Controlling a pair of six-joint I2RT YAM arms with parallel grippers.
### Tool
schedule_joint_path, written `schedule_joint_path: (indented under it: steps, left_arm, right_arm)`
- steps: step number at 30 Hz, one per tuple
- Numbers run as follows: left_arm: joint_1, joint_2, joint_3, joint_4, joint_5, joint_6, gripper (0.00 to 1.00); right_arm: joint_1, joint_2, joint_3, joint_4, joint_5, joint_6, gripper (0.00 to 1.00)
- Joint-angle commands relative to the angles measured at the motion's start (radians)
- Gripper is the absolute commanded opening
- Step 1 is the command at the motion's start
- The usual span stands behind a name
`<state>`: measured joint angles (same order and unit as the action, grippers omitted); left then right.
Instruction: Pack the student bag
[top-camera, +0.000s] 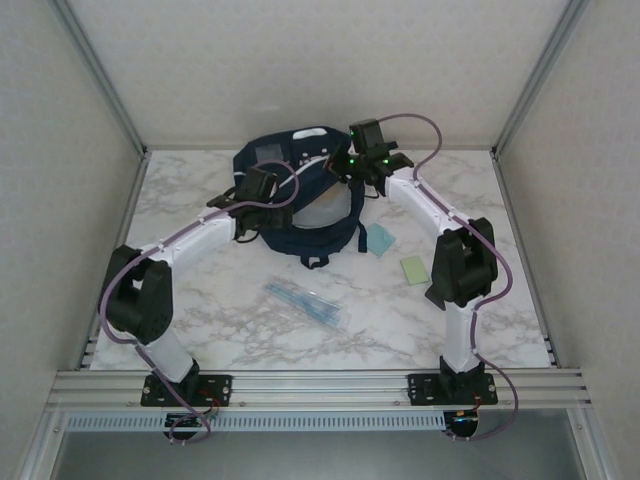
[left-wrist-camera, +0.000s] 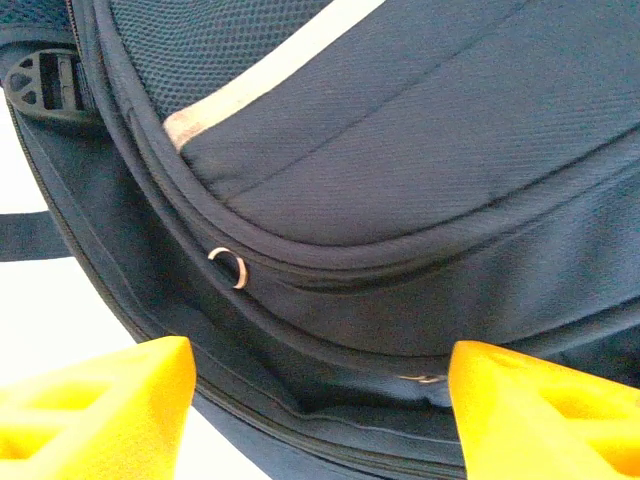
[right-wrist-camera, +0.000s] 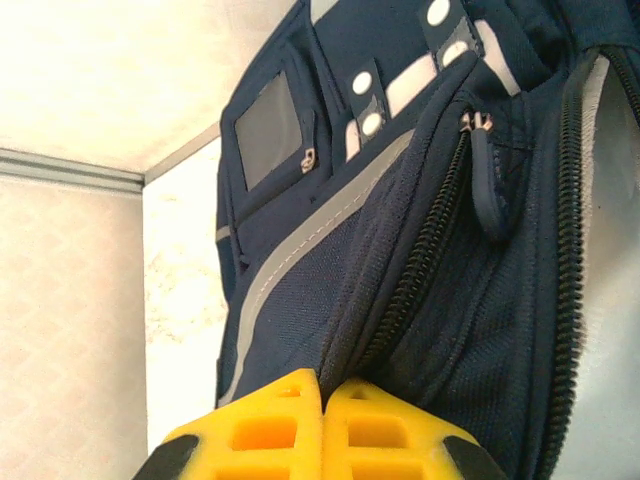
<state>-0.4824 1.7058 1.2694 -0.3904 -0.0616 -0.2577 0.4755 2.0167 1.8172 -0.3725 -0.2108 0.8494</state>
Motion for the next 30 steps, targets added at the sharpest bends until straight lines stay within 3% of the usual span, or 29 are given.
schedule_joint_path:
  steps: [1, 9, 14, 16, 18, 22, 27, 30]
  left_arm:
    - [-0.002, 0.050, 0.066, -0.053, -0.028, 0.010, 0.64]
    - [-0.026, 0.102, 0.096, -0.020, 0.068, -0.181, 0.60]
    - [-0.061, 0.166, 0.144, -0.119, -0.040, -0.236, 0.64]
    - [-0.063, 0.197, 0.179, -0.160, -0.031, -0.240, 0.67]
    - [-0.099, 0.161, 0.172, -0.146, -0.027, -0.215, 0.68]
    - [-0.175, 0.066, 0.164, -0.184, -0.137, -0.154, 0.72]
    - [-0.186, -0.012, 0.094, -0.169, -0.145, -0.235, 0.78]
    - [-0.186, 0.014, 0.085, -0.169, -0.207, -0.264, 0.81]
  right_arm:
    - [-0.030, 0.017, 0.073, 0.114, 0.004, -0.006, 0.00]
    - [-0.031, 0.028, 0.073, 0.126, -0.009, 0.003, 0.00]
    - [-0.031, 0.026, 0.064, 0.145, -0.016, 0.010, 0.00]
    - [-0.031, 0.025, 0.062, 0.151, -0.018, 0.012, 0.00]
    - [-0.031, 0.029, 0.073, 0.137, -0.011, 0.002, 0.00]
    - [-0.031, 0.039, 0.093, 0.113, -0.004, -0.017, 0.00]
    - [-0.031, 0.031, 0.079, 0.130, -0.009, -0.013, 0.00]
    - [-0.031, 0.024, 0.063, 0.139, -0.014, -0.012, 0.00]
